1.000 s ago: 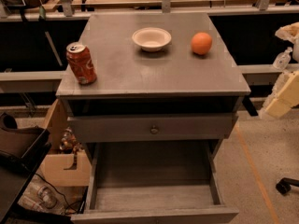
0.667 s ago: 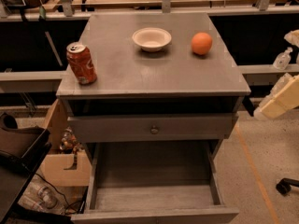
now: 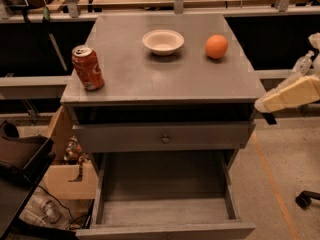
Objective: Move orange near coke can
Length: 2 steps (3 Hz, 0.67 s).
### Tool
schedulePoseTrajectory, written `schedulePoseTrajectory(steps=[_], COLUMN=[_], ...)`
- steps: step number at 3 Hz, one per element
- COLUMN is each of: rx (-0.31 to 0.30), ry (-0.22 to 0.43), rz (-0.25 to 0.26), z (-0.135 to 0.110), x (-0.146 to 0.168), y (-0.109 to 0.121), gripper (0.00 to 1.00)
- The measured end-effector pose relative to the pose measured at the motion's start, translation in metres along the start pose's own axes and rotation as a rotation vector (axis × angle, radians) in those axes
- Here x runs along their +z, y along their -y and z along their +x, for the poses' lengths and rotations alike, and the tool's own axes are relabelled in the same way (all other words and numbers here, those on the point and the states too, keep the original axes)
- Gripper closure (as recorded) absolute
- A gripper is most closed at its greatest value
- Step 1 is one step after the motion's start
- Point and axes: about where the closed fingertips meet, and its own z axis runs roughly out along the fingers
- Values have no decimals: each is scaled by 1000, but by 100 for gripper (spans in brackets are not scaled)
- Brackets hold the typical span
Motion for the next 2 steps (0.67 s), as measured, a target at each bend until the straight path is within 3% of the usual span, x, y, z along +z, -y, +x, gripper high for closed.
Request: schedulePoseTrajectory(steps=[1,2], rx=[55,55], ry=[114,114], rz=[18,18], z=[-12,-12], x=[10,10], y=[5,5], gripper=[0,0])
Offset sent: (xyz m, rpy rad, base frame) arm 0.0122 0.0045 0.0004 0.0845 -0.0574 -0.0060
